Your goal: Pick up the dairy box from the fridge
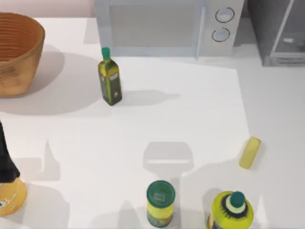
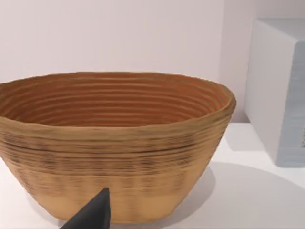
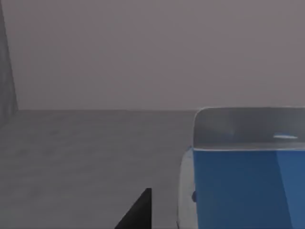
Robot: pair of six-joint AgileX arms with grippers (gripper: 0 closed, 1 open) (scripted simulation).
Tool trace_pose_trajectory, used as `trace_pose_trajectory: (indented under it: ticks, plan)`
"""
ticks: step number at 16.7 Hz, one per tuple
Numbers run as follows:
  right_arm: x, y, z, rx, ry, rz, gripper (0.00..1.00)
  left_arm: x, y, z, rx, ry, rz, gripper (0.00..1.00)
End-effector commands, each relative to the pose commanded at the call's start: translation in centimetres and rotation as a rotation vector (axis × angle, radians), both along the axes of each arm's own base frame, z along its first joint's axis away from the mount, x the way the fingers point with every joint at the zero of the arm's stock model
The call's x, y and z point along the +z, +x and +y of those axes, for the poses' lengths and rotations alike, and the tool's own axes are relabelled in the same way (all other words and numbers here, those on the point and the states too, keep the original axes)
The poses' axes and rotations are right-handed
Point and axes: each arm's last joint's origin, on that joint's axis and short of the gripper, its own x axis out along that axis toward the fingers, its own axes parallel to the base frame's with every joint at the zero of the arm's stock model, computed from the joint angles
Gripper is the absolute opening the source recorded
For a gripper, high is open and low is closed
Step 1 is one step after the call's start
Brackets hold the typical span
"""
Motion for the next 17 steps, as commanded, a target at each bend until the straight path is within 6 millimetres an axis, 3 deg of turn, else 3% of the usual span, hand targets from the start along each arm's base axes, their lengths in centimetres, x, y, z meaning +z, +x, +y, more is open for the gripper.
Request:
trace_pose_trajectory:
  ticks: [7,17]
  plan:
    - [0.0,0.0,0.0,0.0,0.0,0.0,0.02,0.0,0.0,0.0,0.0,0.0,0.0,1.0]
    - [0.21,-0.03,-0.15,-0.003,0.001,-0.001,0.0,0.0,0.0,0.0,0.0,0.0,0.0,1.0]
